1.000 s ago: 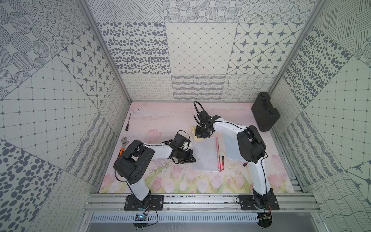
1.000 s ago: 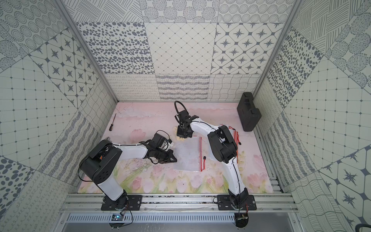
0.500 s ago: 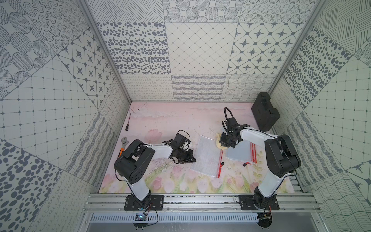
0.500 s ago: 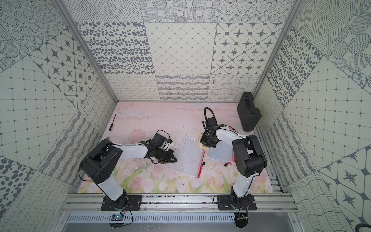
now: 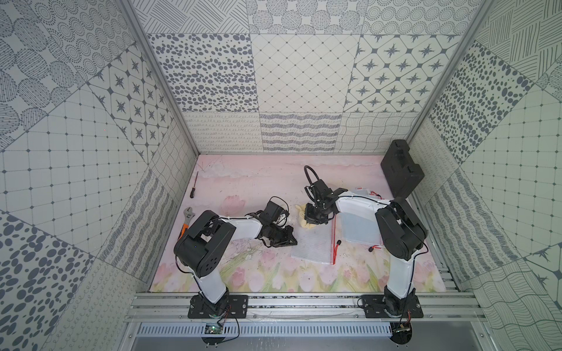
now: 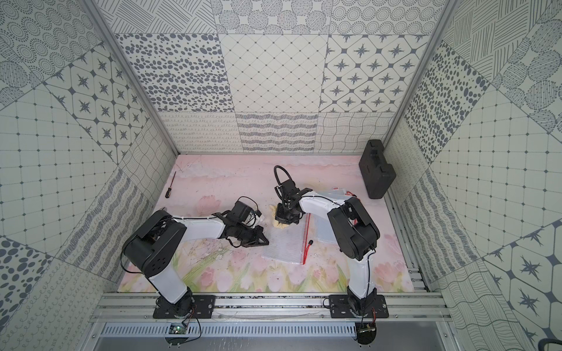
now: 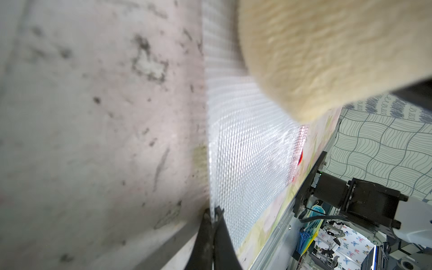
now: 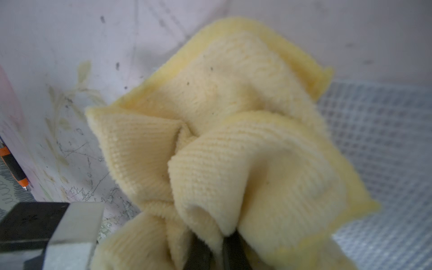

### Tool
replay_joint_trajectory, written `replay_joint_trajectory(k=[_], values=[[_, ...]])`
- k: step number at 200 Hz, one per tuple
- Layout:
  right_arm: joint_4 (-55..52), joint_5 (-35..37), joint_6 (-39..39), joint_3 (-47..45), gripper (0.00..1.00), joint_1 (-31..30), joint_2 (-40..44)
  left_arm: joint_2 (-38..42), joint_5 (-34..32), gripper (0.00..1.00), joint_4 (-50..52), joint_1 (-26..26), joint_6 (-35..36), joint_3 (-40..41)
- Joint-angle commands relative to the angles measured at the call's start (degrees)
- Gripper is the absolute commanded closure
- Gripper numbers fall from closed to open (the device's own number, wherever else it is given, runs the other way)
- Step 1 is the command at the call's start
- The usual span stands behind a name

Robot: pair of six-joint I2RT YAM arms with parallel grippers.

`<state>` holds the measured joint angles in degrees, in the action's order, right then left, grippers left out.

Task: Wipe the document bag
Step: Wipe the dirt from the document bag.

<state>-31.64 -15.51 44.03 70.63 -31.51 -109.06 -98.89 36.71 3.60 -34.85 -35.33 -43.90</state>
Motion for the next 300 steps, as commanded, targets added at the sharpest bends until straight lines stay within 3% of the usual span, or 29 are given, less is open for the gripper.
replay_joint_trajectory(k=[1,18,36,80,99,124,158,175,199,233,252,275,300], values=[[-2.63,3.73,-2.45,-6.43,1.00,7.15,5.44,-0.90,-6.65,1.00,6.77,-0.29,1.66,-0.51],[-3.17,4.71,-3.49,-9.98,1.00,10.63,8.36,-1.30,-6.42,1.00,6.18,-0.31,1.19,-0.70],[-3.43,4.50,-2.81,-10.04,1.00,9.79,9.22,-1.51,-6.47,1.00,5.98,-0.25,1.09,-1.00],[-2.32,2.86,1.82,2.32,1.00,-6.34,-0.20,-2.15,-6.34,1.00,6.26,-0.30,0.70,-1.98],[-1.55,1.47,3.27,5.37,1.00,-9.58,-3.57,-1.92,-6.69,1.00,6.48,-0.30,0.63,-2.02],[1.31,1.74,4.45,-2.15,1.00,-6.71,0.01,-1.44,-7.30,1.00,7.12,-0.24,1.09,-2.15],[-1.10,4.75,0.36,-15.69,1.00,4.40,9.58,-1.98,-7.40,1.00,7.37,-0.23,1.50,-2.72],[-3.62,7.05,-1.43,-17.79,1.00,7.54,12.87,-2.44,-7.28,1.00,7.19,-0.22,1.46,-3.12],[-2.55,6.38,0.57,-16.52,1.00,5.28,12.56,-2.60,-7.21,1.00,6.91,-0.23,1.10,-3.40],[-1.34,4.32,4.22,-4.40,1.00,-7.36,2.00,-2.61,-7.26,1.00,6.90,-0.23,0.67,-3.30],[-0.35,2.41,4.81,0.55,1.00,-11.48,-2.85,-2.86,-7.35,1.00,7.05,-0.23,0.69,-3.57],[0.37,2.92,4.61,-3.52,1.00,-9.41,-0.93,-2.77,-7.65,1.00,7.49,-0.22,1.10,-3.84],[-0.38,4.45,2.06,-13.96,1.00,-1.04,5.98,-3.18,-7.58,1.00,7.38,-0.22,1.27,-4.16]])
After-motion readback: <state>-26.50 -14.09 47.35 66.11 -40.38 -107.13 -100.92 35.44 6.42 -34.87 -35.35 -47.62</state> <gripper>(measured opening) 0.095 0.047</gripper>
